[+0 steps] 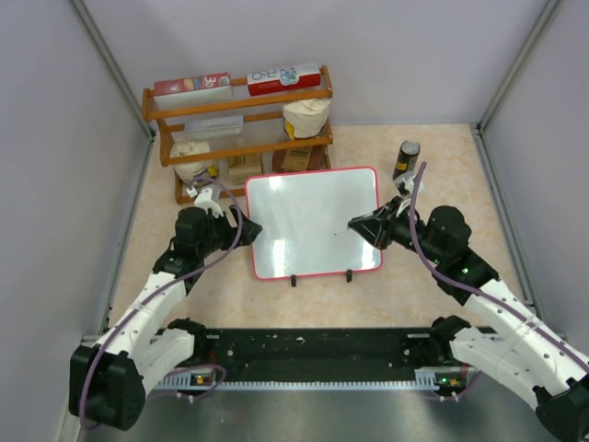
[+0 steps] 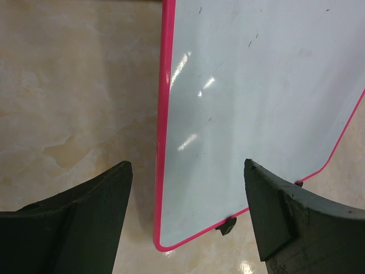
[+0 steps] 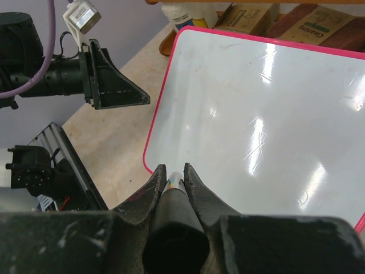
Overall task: Write a sentence on the whiteboard
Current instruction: Adjust the whiteboard on the whiteboard stand.
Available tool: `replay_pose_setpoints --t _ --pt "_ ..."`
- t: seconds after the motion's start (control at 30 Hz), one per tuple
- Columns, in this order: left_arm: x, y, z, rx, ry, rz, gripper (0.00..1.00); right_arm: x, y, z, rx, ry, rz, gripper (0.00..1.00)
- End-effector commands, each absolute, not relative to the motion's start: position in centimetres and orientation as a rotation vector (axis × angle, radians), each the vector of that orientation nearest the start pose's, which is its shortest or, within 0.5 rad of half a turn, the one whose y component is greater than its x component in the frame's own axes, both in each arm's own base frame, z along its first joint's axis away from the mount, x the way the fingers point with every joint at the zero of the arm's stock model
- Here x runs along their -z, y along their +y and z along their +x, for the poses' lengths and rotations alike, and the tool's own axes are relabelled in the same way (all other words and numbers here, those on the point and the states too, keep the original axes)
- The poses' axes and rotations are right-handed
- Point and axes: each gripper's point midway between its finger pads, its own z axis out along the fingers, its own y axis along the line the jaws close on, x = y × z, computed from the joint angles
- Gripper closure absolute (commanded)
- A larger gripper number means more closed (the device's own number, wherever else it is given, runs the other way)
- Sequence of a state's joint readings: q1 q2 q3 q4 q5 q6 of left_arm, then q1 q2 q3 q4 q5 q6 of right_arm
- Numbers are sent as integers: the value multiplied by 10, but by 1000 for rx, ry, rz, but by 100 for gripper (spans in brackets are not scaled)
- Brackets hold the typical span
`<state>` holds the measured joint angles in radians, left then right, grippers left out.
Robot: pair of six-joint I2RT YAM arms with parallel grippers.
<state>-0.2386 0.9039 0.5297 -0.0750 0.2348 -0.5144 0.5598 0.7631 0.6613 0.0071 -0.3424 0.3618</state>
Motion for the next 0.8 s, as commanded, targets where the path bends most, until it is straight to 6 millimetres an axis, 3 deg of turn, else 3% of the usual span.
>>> replay_pose_setpoints --t 0.0,0.23,0.6,0.73,0.77 --pt "-178 -142 302 786 1985 -87 18 -283 225 225 -977 1647 -446 100" --pt "-184 -159 316 896 1965 -27 19 -286 225 223 -985 1640 -451 100" --pt "-164 -127 328 875 1964 -89 18 -285 222 221 -972 1639 -452 100" --pt "-171 -129 330 990 1903 -49 18 -284 224 221 -982 1645 -461 100" --pt "-182 -132 333 1010 1849 -5 18 -282 225 222 -982 1648 -463 100"
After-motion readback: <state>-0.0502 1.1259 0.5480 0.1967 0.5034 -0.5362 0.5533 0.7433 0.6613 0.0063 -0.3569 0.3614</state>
